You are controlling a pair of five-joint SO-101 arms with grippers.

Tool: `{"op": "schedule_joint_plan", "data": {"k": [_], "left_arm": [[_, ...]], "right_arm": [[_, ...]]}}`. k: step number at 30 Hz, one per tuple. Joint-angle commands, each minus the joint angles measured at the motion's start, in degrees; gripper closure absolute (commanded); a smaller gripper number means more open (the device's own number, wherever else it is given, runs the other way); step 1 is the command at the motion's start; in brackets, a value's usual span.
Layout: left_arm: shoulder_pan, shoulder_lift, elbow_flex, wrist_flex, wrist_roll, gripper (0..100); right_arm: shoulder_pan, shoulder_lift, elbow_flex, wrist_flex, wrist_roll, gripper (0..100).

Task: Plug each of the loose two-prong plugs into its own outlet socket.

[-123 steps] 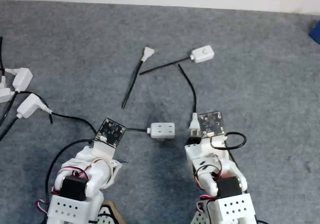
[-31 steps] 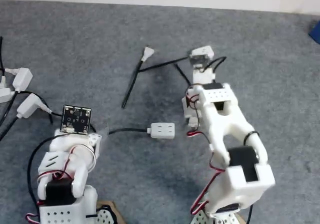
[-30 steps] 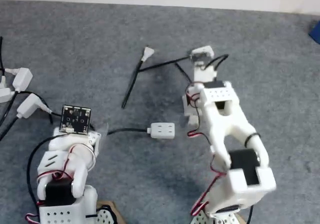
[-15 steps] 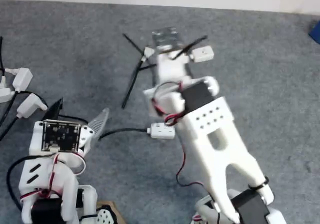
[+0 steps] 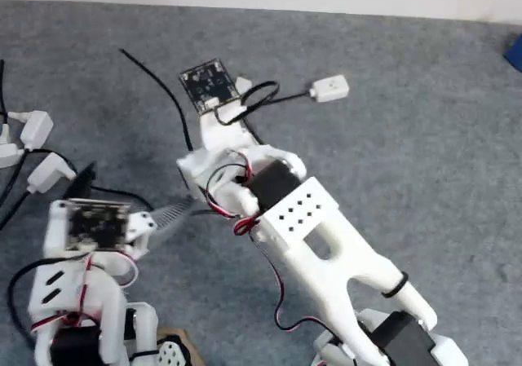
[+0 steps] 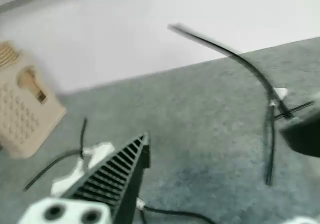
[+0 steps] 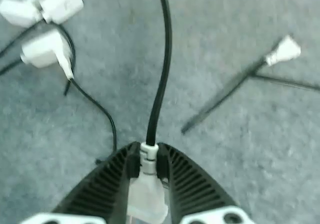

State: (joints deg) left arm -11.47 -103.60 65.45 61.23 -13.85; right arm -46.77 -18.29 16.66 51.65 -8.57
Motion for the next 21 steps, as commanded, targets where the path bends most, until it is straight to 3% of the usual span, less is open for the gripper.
{"op": "schedule_joint_plan", "data": {"k": [1, 6, 14, 21], "left_arm": [[0.1, 0.3, -0.2, -0.4, -1.1, 45], [3.4, 0.3, 4.5, -1.2, -1.2, 45], [3.3, 0.3, 15.8, -13.1, -1.1, 45], [3.6, -0.2, 16.0, -14.1, -1.0, 49]], "right_arm": [[3.2, -1.2, -0.1, -3.9, -3.9, 99.2], [3.7, -1.8, -0.2, -3.7, -5.1, 99.2], [2.2, -11.4, -0.5, 10.2, -5.2, 99.2], [1.1, -18.2, 0.7, 13.7, -4.8, 99.2]]}}
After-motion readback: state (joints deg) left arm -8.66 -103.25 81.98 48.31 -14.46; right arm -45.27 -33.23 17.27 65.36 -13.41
